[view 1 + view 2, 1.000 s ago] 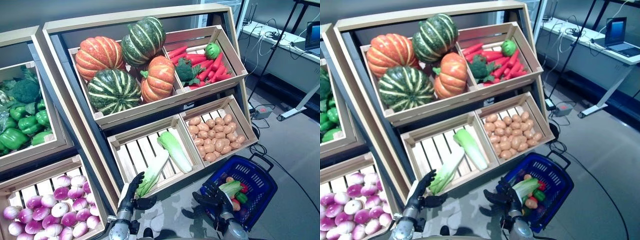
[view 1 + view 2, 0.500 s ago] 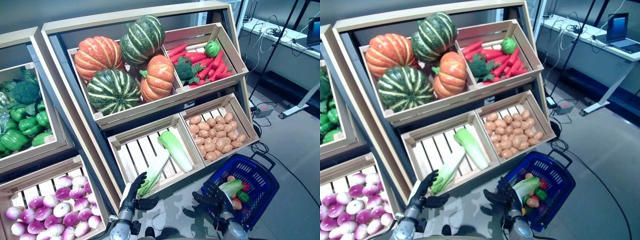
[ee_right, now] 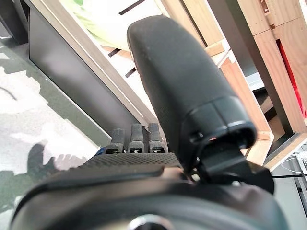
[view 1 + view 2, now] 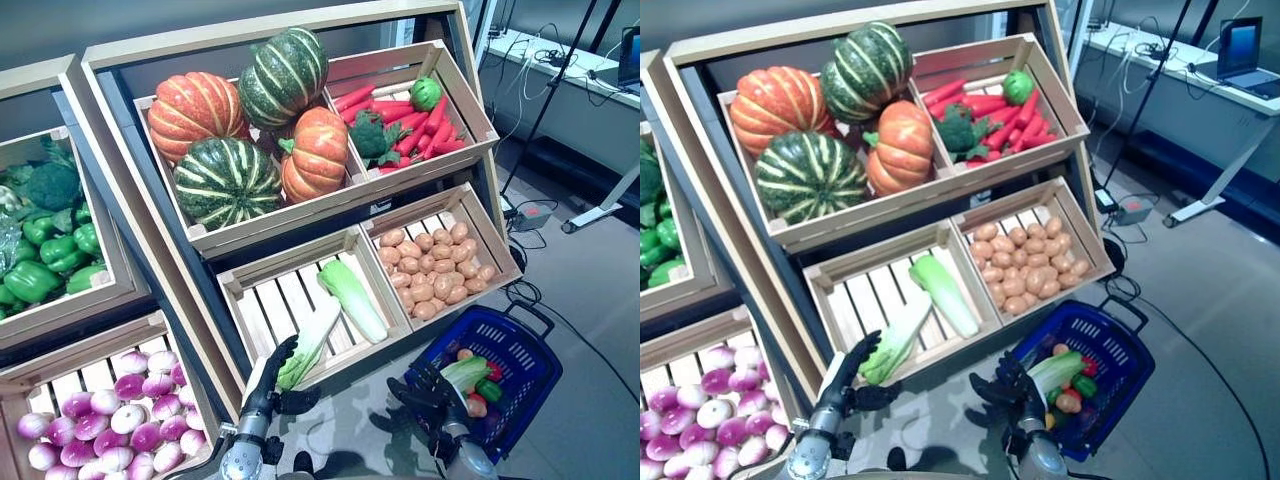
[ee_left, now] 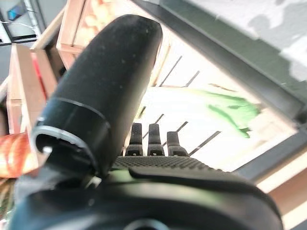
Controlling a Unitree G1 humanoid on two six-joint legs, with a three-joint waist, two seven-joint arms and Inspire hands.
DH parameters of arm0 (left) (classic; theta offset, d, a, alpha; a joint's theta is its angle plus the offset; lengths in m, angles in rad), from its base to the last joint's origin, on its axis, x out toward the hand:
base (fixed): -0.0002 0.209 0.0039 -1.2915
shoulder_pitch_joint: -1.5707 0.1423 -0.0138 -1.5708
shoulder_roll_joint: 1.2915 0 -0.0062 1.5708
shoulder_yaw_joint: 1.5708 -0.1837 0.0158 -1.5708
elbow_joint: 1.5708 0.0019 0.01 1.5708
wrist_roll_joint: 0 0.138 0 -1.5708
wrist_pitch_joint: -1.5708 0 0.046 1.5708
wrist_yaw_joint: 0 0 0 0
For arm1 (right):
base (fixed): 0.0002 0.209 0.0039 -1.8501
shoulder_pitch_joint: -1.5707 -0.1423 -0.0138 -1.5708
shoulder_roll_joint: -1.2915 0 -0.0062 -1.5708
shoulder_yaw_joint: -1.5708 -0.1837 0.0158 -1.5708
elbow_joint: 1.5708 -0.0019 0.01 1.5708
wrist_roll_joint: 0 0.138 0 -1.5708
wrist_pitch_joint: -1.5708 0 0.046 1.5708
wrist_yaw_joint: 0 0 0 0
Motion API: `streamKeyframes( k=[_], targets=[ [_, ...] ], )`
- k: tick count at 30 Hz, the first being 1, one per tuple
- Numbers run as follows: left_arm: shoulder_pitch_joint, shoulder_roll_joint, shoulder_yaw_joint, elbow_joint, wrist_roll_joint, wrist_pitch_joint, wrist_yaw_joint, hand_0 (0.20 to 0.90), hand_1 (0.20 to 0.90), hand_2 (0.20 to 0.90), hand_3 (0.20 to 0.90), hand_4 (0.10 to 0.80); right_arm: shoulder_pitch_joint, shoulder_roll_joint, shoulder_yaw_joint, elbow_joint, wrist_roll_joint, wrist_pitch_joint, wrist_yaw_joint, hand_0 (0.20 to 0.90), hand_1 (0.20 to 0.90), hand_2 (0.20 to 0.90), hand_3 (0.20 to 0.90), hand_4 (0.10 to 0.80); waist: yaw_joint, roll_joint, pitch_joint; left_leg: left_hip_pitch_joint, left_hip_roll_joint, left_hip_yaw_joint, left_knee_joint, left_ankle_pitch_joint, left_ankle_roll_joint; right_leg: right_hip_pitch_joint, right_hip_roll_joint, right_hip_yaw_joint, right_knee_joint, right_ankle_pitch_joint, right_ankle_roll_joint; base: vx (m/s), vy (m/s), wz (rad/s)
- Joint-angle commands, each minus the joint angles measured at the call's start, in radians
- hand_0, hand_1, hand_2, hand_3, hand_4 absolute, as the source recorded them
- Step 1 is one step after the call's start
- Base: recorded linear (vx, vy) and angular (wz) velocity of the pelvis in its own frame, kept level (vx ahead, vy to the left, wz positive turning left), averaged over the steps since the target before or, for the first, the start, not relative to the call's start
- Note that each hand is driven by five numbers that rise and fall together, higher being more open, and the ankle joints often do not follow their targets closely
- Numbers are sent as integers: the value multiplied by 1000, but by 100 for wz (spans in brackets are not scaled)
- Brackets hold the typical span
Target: Put vegetables into the basket
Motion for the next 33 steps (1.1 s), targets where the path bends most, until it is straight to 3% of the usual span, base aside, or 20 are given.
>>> streamKeyframes(
  k=[1,10,18,24,33],
  targets=[
    [-143,77,68,-117,-74,-154,18,900,900,900,900,800,-83,-18,-8,-168,-55,-139,63,900,900,900,900,800,7,-17,42,93,7,-28,10,-128,-23,-52,-28,-1,16,76,-56,32,-6,1],
    [-150,86,171,-165,-86,-176,33,900,900,900,900,800,-49,-29,-65,-207,-38,-148,21,900,900,900,900,800,14,-37,38,90,13,-35,10,-128,-28,-49,-21,-8,13,77,-54,55,-10,5],
    [-207,71,219,-74,-66,-77,56,900,900,900,900,800,-26,-21,-66,-233,-71,-86,0,900,900,900,900,800,-12,-42,46,89,23,-15,29,-120,-30,-72,-19,15,55,63,-56,68,35,0],
    [-316,78,205,-29,-35,-54,110,900,900,900,900,800,-69,-69,-59,-242,-70,-72,-7,900,900,900,900,800,-36,-48,120,-42,46,-31,224,-145,-34,-208,-36,64,242,8,-79,-75,80,-11],
    [-449,133,202,-11,-39,-57,153,900,900,900,900,800,-136,-114,-63,-237,-39,-108,-1,900,900,900,900,800,-58,-72,228,-232,88,-30,524,-247,-27,-391,-93,125,520,-72,-81,-124,71,-13]
  ],
)
